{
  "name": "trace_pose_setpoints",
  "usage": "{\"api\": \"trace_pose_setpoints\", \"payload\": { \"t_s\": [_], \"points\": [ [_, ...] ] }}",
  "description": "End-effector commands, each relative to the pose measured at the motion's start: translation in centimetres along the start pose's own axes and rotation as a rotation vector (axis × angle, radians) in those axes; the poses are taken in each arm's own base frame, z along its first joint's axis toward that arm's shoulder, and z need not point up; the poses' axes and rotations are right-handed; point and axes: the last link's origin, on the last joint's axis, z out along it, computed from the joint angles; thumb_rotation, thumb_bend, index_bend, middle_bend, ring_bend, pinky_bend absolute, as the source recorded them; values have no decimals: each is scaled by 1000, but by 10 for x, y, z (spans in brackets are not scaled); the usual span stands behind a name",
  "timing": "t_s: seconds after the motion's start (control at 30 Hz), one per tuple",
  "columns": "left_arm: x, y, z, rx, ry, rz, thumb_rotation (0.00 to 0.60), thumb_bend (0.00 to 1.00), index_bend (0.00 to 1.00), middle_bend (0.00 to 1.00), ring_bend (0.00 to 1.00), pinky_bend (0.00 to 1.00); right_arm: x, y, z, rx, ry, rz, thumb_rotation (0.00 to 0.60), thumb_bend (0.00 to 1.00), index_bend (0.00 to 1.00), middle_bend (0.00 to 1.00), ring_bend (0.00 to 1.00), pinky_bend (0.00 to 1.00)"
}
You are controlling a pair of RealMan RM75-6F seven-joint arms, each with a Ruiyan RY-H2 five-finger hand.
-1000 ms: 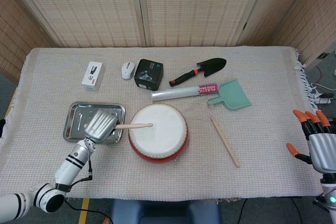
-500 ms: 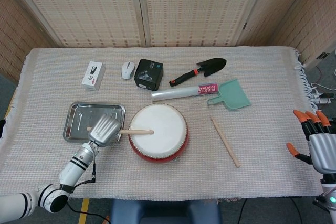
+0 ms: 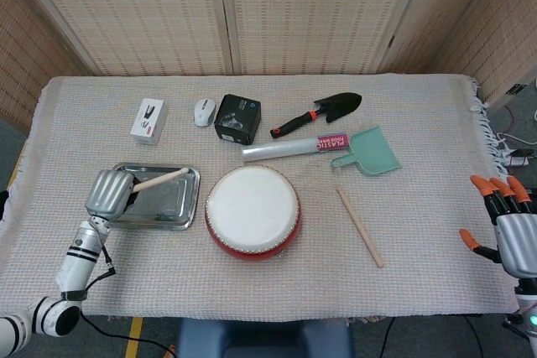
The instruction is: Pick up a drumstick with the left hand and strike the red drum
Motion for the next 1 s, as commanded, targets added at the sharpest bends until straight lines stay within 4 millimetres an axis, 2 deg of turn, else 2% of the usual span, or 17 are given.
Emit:
{"api": "trace_pose_setpoints", "payload": {
  "t_s": [0.03,0.2,0.47,0.7,0.8,0.87,0.93,0.97,1.0],
  "points": [
    [-16,-16,-5,36,-62,20,600,585,1000,1000,1000,1000,1,0,-1,-3,2,-1,600,247,91,132,0,33],
    [-36,-25,-1,30,-121,63,600,564,1000,1000,1000,1000,1,-2,-2,0,2,-3,600,247,91,132,0,33],
    [-48,-13,22,-71,-168,164,600,458,1000,1000,988,1000,1,-4,-5,-4,5,-8,600,248,91,132,0,33],
    [-50,3,39,-106,-167,163,600,435,991,994,941,1000,2,-3,-6,-21,5,-13,600,247,91,132,0,33],
    [-51,5,41,-107,-182,188,600,422,866,876,804,924,2,-2,-6,-26,6,-16,600,247,91,132,0,34],
    [-51,5,41,-103,-198,186,600,407,667,680,624,763,3,-1,-6,-28,5,-17,600,247,91,132,0,34],
    [-50,5,40,-100,-212,183,600,388,509,527,487,652,2,-1,-5,-30,4,-16,600,247,90,132,0,33],
    [-50,6,39,-100,-218,184,600,375,386,416,388,575,2,-1,-5,-30,2,-15,600,247,90,132,0,33],
    [-49,6,39,-102,-226,189,600,366,320,360,337,535,1,-1,-5,-30,0,-14,600,247,90,132,0,33]
  ]
}}
